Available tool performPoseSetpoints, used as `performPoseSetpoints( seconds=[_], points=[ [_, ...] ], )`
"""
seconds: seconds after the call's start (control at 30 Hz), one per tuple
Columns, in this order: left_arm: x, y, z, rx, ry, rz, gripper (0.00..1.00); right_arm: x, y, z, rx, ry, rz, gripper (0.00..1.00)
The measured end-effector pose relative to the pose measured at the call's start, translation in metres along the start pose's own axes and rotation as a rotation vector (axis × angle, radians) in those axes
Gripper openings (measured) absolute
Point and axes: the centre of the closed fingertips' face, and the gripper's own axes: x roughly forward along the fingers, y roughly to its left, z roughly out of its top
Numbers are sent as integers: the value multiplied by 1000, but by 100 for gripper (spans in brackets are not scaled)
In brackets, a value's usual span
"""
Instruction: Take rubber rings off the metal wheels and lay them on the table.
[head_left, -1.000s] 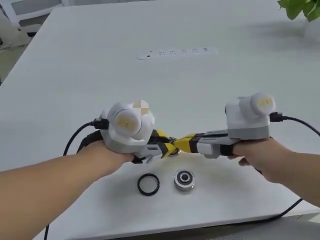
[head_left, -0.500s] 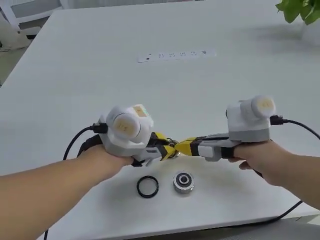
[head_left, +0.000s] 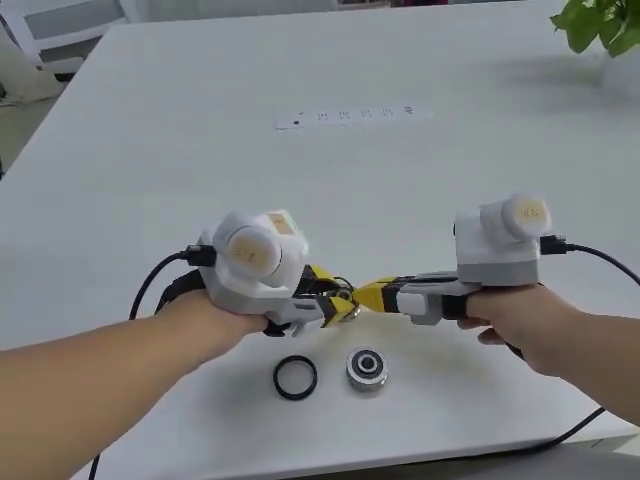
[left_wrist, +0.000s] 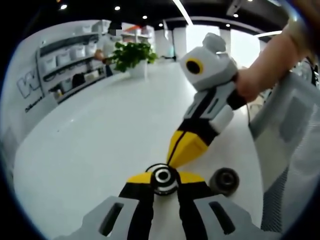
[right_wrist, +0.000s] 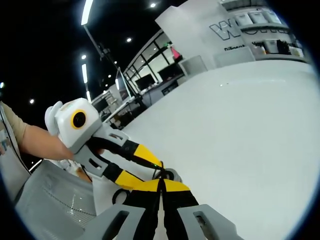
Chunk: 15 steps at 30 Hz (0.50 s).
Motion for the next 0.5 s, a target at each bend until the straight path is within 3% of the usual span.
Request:
performPoseSetpoints(
  seconds=[0.5],
  points=[
    [-23, -8, 5, 25, -34, -12, 27, -2, 10, 6, 4, -17, 22, 0]
  ],
)
